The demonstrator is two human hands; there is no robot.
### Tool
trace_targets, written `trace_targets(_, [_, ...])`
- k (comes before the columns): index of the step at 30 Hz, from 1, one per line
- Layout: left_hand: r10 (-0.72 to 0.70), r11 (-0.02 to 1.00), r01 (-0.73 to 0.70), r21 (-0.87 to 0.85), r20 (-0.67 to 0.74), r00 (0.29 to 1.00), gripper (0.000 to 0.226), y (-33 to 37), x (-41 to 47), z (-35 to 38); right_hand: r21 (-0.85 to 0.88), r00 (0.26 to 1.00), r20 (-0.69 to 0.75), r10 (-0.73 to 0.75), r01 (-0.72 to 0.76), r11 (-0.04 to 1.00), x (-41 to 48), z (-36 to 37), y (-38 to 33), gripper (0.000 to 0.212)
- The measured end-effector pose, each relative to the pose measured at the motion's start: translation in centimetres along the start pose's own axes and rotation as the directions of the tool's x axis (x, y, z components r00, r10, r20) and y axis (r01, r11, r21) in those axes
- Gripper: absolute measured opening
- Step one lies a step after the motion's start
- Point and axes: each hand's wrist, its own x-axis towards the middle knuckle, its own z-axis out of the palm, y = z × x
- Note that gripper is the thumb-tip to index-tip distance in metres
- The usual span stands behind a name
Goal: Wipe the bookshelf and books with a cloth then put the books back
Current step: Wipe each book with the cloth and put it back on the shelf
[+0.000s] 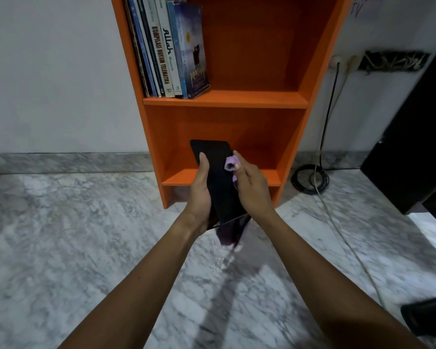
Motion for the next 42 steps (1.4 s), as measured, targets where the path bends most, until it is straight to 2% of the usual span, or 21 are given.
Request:
trace_targets(3, [-0.002, 0.997, 0.001, 0.078, 0.019, 1.000, 0.073, 0.1, 0.0, 0.4, 0.158, 0.988, -0.095, 0.120, -0.104, 0.982, 0.2, -1.3, 0.4, 0.026])
trace_targets(7, [0.038, 0.994, -0.032, 0.108, -0.054, 0.998, 0.058, 1.3, 0.2, 0.3, 0.334, 0.976, -0.125, 0.179, -0.128, 0.934, 0.1, -2.8, -0.2, 0.026])
trace_targets(9, [0.063, 0.991, -0.054, 0.123, -0.064, 0.996, 0.062, 2.4, 0.6, 0.0, 0.384, 0.993, -0.044, 0.109, -0.083, 0.920, 0.1, -3.0, -1.8, 0.027])
trace_targets(12, [0.009, 0.977, -0.007, 0.212, -0.010, 1.000, 0.071, 4.5, 2.5, -0.9, 0.296, 0.986, 0.161, -0.037, -0.012, 0.955, 0.6, -3.3, -4.5, 0.029])
trace_targets(14, [-0.045, 0.958, 0.032, 0.286, 0.042, 0.998, 0.085, 6.2, 4.1, -1.3, 0.213, 0.922, 0.382, -0.065, -0.019, 0.977, 1.3, -3.3, -5.3, 0.056])
trace_targets(16, [-0.075, 0.933, 0.061, 0.355, 0.026, 0.997, 0.118, 8.0, 5.5, -1.1, 0.197, 0.875, 0.475, -0.091, -0.005, 0.980, 2.2, -3.3, -5.6, 0.075])
trace_targets(18, [-0.078, 0.885, 0.056, 0.462, 0.029, 0.997, 0.135, 9.9, 6.6, -0.2, 0.183, 0.907, 0.394, -0.151, 0.084, 0.980, 3.2, -3.2, -6.2, 0.077])
trace_targets(20, [-0.085, 0.836, 0.038, 0.548, 0.060, 0.995, 0.140, 11.7, 8.0, 0.8, 0.086, 0.937, 0.259, -0.234, 0.219, 0.972, 4.5, -3.0, -7.4, 0.063])
trace_targets(21, [-0.103, 0.832, 0.046, 0.553, 0.072, 0.992, 0.139, 12.5, 8.6, 1.4, 0.012, 0.944, 0.189, -0.271, 0.274, 0.962, 5.2, -3.0, -8.0, 0.053])
trace_targets(23, [-0.094, 0.815, 0.013, 0.580, 0.109, 0.990, 0.114, 14.4, 9.5, 2.6, -0.138, 0.930, 0.100, -0.355, 0.366, 0.920, 6.9, -3.0, -9.3, 0.028])
trace_targets(24, [-0.081, 0.796, -0.016, 0.606, 0.133, 0.988, 0.096, 15.2, 9.8, 3.2, -0.200, 0.915, 0.095, -0.393, 0.404, 0.892, 7.7, -3.1, -9.8, 0.028])
trace_targets(27, [-0.061, 0.757, -0.056, 0.650, 0.157, 0.986, 0.123, 17.4, 11.2, 3.7, -0.344, 0.889, 0.096, -0.447, 0.451, 0.823, 9.8, -3.3, -10.7, 0.036])
trace_targets(28, [-0.044, 0.740, -0.073, 0.669, 0.157, 0.987, 0.124, 17.9, 11.9, 3.5, -0.381, 0.898, 0.076, -0.434, 0.429, 0.819, 10.4, -3.5, -10.8, 0.051])
trace_targets(30, [0.004, 0.703, -0.096, 0.704, 0.131, 0.991, 0.117, 18.4, 12.5, 3.4, -0.424, 0.922, 0.026, -0.386, 0.360, 0.831, 11.6, -4.0, -10.4, 0.065])
trace_targets(32, [0.155, 0.640, -0.184, 0.746, 0.109, 0.982, 0.099, 18.3, 12.8, 3.0, -0.422, 0.930, -0.033, -0.367, 0.320, 0.848, 12.8, -4.2, -9.9, 0.063])
trace_targets(34, [0.421, 0.510, -0.264, 0.819, 0.031, 0.906, 0.078, 17.6, 13.7, 1.7, -0.414, 0.922, -0.096, -0.374, 0.305, 0.857, 14.1, -4.3, -9.6, 0.061])
trace_targets(36, [0.674, 0.299, -0.217, 0.929, -0.045, 0.738, 0.065, 16.9, 14.8, 0.0, -0.404, 0.910, -0.143, -0.390, 0.306, 0.862, 15.4, -4.3, -9.6, 0.061])
trace_targets(37, [0.750, 0.241, -0.160, 0.957, -0.079, 0.657, 0.061, 16.8, 15.1, -0.8, -0.403, 0.904, -0.158, -0.396, 0.307, 0.862, 15.8, -4.4, -9.6, 0.061])
trace_targets(39, [0.838, 0.187, -0.044, 0.981, -0.136, 0.528, 0.064, 16.7, 16.4, -2.5, -0.425, 0.895, -0.183, -0.406, 0.301, 0.854, 17.3, -4.3, -9.8, 0.059])
trace_targets(41, [0.859, 0.172, 0.048, 0.984, -0.173, 0.481, 0.079, 16.6, 17.6, -3.7, -0.448, 0.892, -0.195, -0.407, 0.288, 0.846, 18.7, -4.2, -10.0, 0.058])
trace_targets(42, [0.848, 0.192, 0.067, 0.979, -0.200, 0.491, 0.088, 16.7, 18.1, -4.3, -0.459, 0.890, -0.190, -0.415, 0.293, 0.839, 19.0, -4.1, -10.1, 0.059])
